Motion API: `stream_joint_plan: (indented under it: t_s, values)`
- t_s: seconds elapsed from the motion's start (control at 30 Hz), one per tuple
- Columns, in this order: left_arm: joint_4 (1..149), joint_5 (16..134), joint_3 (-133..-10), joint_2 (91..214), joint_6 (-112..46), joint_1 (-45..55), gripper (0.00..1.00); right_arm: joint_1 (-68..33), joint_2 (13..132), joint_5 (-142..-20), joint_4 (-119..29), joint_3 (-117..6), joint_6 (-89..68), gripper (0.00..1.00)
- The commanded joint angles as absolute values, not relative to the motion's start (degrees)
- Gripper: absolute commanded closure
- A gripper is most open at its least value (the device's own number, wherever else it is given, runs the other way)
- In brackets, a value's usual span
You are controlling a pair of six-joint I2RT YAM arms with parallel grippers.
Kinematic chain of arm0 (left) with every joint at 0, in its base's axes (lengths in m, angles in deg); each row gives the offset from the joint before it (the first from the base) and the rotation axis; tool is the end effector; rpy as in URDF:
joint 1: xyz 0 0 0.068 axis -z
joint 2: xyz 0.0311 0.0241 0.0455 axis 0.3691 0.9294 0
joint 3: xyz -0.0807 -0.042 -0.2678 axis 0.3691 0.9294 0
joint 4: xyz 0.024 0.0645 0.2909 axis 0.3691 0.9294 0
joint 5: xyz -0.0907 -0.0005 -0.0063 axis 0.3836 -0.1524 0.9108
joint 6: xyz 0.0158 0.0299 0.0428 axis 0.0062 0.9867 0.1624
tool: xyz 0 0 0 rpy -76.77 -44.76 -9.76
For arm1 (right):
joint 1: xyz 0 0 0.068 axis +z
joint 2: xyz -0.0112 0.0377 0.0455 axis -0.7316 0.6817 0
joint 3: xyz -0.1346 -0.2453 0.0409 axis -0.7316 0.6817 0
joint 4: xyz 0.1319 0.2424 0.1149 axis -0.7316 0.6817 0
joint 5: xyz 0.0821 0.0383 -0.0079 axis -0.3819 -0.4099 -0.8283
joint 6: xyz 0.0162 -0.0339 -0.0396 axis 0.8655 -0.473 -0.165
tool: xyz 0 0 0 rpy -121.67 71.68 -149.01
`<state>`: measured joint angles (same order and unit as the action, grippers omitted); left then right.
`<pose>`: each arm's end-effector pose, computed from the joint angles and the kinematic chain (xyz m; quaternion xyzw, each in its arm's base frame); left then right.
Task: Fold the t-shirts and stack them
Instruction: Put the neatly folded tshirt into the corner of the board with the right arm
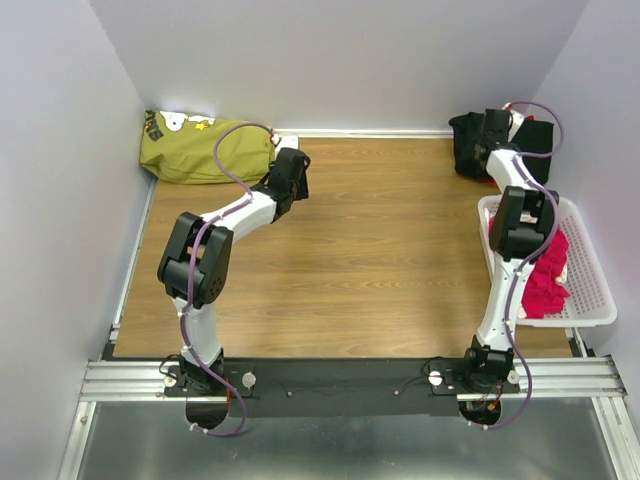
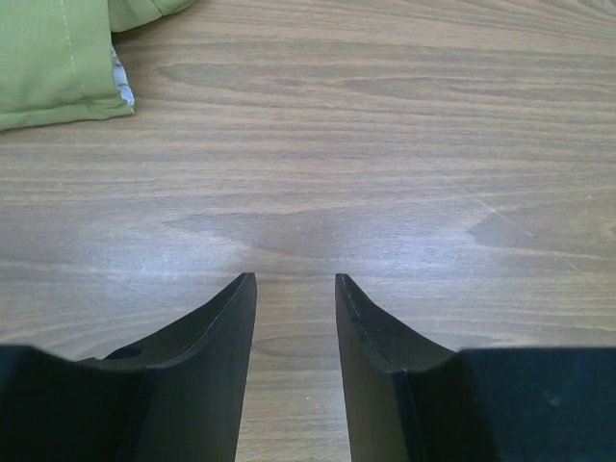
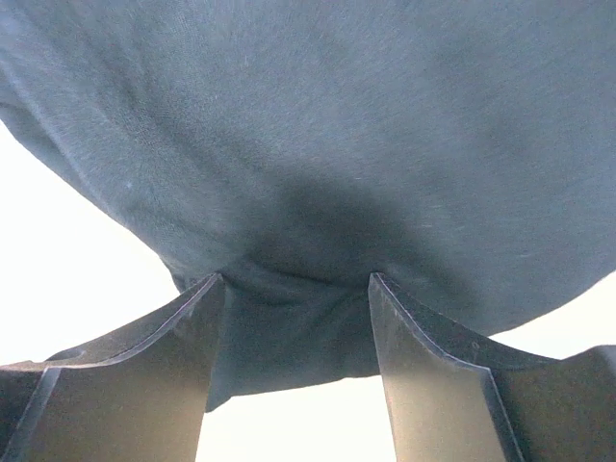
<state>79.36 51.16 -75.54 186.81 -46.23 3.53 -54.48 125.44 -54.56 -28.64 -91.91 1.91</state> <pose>0.4312 -0.1920 0.2056 -0.0567 0.8792 -0.0820 0.4659 0.5749 -0.0869 0.1905 0.2710 0.8515 -0.0999 0.4376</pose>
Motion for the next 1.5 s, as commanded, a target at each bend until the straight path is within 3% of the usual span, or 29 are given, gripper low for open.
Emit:
stream_joint_plan:
  t_s: [0.0, 0.13, 0.3, 0.33, 0.37, 0.4, 0.87, 1.17, 1.47]
  values:
    - [72.6, 51.1, -72.8, 183.1, -44.4, 3.2, 0.52, -55.7, 118.9, -60.2, -29.1, -91.2, -2.2, 0.29]
    - [62.8, 50.4, -66.4, 179.6, -43.1, 3.2, 0.48, -55.4, 114.6, -63.5, -29.5, -93.5, -4.0, 0.27]
    - [61.4, 49.4, -65.2, 177.5, -42.1, 3.3, 0.43, -54.8, 108.1, -67.0, -30.3, -91.2, -4.6, 0.22]
    - [61.1, 49.7, -64.6, 177.1, -42.1, 3.3, 0.35, -54.2, 106.4, -68.4, -30.8, -88.1, -4.7, 0.2]
    - [61.0, 50.2, -64.4, 176.2, -42.0, 3.4, 0.14, -53.9, 103.3, -69.0, -31.5, -86.3, -5.4, 0.19]
    - [60.8, 50.2, -63.9, 175.5, -42.0, 3.6, 0.04, -53.4, 101.4, -69.4, -32.9, -84.2, -5.7, 0.18]
    - [58.2, 45.7, -53.4, 165.6, -40.9, 7.7, 0.03, -35.3, 76.1, -71.7, -40.3, -49.9, -3.6, 0.15]
    - [56.7, 42.1, -48.6, 162.3, -40.5, 9.3, 0.03, -26.5, 73.7, -67.3, -42.3, -37.5, -1.1, 0.15]
    - [57.5, 37.0, -48.2, 161.5, -40.2, 9.5, 0.03, -21.6, 74.2, -64.6, -43.1, -35.6, 0.0, 0.15]
